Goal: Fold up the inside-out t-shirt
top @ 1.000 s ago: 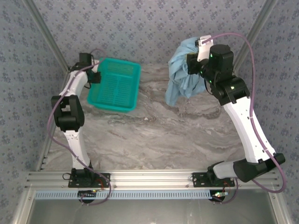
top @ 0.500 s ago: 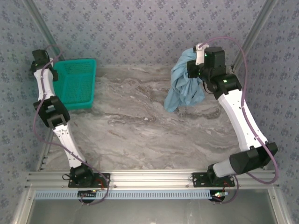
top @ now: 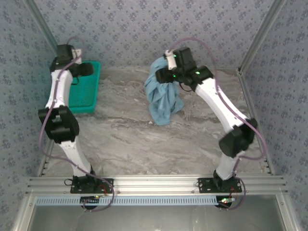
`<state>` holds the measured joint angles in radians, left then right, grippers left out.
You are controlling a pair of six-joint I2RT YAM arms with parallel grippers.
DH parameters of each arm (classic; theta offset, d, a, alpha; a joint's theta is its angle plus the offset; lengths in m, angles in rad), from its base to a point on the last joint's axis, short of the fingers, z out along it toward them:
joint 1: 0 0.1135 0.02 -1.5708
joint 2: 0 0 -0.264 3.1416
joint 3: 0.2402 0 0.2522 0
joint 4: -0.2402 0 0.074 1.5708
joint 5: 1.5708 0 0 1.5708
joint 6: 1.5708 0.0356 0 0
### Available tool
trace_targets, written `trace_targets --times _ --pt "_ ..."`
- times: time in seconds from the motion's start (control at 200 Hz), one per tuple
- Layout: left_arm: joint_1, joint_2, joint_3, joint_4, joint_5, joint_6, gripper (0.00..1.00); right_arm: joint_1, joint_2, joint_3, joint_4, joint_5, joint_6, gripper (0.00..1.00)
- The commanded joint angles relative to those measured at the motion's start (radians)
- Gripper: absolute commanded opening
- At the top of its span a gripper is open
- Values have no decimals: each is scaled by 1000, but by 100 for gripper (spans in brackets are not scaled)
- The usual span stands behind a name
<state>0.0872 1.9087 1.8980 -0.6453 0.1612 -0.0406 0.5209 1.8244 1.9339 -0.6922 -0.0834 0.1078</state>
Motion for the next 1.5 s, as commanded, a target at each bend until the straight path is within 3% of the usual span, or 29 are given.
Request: trace_targets --times 0.0,0.11,0.205,0.39,0.485,0.655,0.764,0.874,0.959,1.064,1.209,1.324,1.494 --pt "-110 -161 -233 239 95 -149 62 23 -16 -74 -154 28 -71 86" --pt "-227 -302 -562 530 125 -294 69 -119 -218 -411 77 -148 60 90" --pt "-319 -306 -692 617 137 -339 71 -175 -242 -575 203 -89 128 86" --pt "-423 -161 -614 465 64 -181 71 -178 -86 -614 296 -96 147 73" --pt "-458 -86 -530 365 -1 -100 74 -161 -39 -627 404 -207 182 71" --pt "-463 3 -503 347 -41 -129 73 -112 67 -619 479 -253 232 70" --pt "-463 43 -471 361 -11 -161 66 -109 165 -558 463 -277 237 54" --pt "-465 -2 -491 359 -55 -180 62 -123 147 -536 446 -286 222 19" --pt "-470 -128 -597 430 -136 -200 65 -135 59 -541 444 -340 229 5" --pt "-504 -330 -782 582 -160 -199 72 -137 -82 -581 528 -438 309 3" --pt "-616 -522 -991 758 -109 -120 77 -127 -204 -667 767 -553 553 4" --pt "-710 -550 -1058 882 -82 -57 80 -122 -222 -683 868 -591 663 4" --pt "-773 -478 -988 904 -172 8 80 -110 -214 -674 899 -600 709 4"
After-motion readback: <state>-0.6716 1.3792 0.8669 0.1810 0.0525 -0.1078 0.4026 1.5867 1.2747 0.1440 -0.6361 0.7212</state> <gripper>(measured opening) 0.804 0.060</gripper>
